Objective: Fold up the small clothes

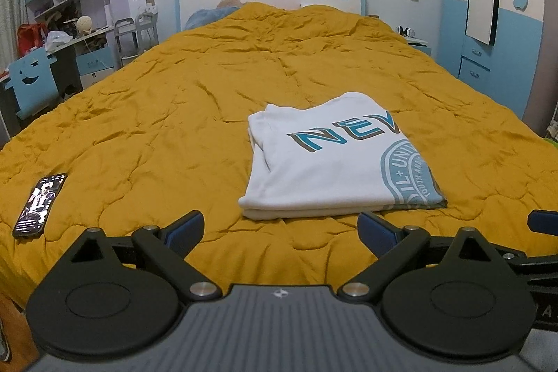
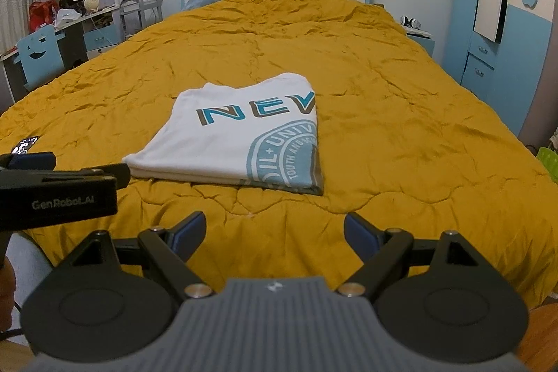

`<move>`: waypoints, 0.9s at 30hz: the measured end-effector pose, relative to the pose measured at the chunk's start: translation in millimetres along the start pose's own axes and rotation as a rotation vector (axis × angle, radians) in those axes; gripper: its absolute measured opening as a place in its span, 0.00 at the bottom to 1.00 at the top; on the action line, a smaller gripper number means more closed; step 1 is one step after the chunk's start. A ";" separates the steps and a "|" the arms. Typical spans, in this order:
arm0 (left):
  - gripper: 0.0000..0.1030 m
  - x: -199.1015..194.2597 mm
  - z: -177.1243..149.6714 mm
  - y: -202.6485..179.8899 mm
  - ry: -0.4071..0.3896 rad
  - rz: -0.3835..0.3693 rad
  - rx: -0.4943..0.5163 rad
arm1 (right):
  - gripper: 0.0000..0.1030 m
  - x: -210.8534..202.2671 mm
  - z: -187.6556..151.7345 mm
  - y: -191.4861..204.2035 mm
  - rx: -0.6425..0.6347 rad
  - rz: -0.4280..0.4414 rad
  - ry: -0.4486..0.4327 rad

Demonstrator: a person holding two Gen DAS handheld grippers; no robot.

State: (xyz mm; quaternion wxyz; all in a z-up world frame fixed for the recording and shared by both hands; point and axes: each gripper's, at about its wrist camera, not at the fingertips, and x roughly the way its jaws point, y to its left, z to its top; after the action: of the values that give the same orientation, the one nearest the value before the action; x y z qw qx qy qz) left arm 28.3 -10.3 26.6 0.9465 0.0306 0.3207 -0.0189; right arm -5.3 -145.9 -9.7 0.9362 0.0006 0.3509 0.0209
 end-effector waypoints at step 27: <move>1.00 -1.9 1.3 0.0 -0.006 -0.009 0.015 | 0.80 1.6 -0.5 -0.8 0.006 -0.005 0.000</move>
State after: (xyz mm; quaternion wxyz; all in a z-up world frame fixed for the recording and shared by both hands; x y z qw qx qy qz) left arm 27.5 -10.3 28.7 0.9471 0.0361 0.3179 -0.0256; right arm -4.4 -146.6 -11.1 0.9361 0.0028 0.3512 0.0176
